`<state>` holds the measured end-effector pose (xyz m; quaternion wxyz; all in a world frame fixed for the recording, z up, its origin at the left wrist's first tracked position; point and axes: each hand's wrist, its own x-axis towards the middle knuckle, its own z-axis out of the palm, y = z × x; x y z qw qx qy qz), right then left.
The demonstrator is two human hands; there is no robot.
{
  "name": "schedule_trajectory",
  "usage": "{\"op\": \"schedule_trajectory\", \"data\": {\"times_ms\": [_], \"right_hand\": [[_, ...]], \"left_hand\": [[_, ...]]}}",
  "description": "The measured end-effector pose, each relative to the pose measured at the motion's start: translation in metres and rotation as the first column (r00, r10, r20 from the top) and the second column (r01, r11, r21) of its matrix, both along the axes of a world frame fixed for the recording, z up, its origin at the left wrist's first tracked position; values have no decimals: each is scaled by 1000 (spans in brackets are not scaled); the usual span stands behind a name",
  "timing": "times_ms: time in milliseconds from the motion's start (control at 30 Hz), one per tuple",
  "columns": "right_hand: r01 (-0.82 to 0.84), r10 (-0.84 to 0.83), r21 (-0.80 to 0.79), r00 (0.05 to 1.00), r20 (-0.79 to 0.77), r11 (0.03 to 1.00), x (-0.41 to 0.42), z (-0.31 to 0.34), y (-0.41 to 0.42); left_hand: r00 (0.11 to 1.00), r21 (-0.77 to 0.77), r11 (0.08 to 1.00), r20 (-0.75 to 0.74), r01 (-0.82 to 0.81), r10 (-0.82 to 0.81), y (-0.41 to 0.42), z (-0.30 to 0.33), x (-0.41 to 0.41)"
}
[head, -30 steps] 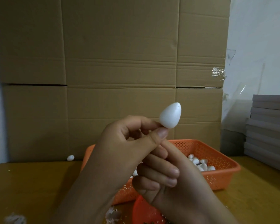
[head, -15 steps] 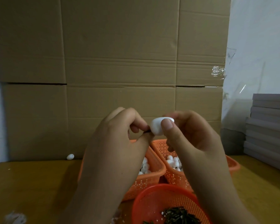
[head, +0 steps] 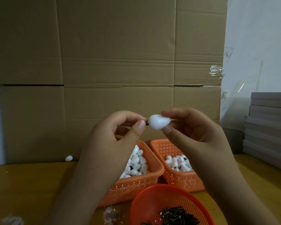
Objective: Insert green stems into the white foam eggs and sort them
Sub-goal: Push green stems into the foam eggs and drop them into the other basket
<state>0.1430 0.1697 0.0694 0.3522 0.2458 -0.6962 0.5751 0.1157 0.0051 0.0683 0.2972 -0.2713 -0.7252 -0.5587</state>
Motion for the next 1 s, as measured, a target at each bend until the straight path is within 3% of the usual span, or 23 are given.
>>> {"op": "schedule_trajectory", "data": {"times_ms": [167,333,567,767,1000], "right_hand": [[-14,14,-2,999,33,1000,-3,-2,-3],[-51,60,-57,985,162,997,-5,-1,-6],[-87,96,-75,989,117,993,-5,-2,-2],[-52,51,11,996,76,999,-7,-4,-2],[-32,19,85,989,146,996,-11,-5,3]], "left_hand": [[1000,29,999,-5,24,-24,-2,-1,-4],[999,56,998,-37,17,-15,-2,0,-4],[998,113,991,11,65,-67,-2,0,-2],[998,94,994,30,48,-51,-3,0,-4],[999,57,998,37,5,-7,-1,-1,-4]]}}
